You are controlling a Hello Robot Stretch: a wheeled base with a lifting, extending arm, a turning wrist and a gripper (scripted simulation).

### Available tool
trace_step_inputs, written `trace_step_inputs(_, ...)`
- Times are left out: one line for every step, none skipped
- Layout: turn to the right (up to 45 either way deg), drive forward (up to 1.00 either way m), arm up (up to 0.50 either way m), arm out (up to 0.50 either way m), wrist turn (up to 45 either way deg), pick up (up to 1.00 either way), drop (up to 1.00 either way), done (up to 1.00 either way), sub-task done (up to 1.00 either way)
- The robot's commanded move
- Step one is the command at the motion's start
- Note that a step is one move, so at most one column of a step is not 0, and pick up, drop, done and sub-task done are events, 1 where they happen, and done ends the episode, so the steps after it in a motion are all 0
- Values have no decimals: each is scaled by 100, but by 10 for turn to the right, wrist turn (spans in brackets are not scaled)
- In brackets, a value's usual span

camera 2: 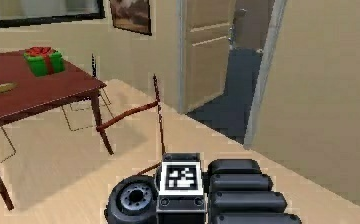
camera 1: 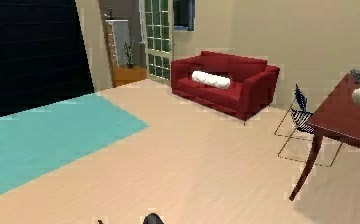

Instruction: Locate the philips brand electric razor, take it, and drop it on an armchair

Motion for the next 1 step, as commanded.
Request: trace_step_inputs(0,100,0,0,0,0,0,0,0)
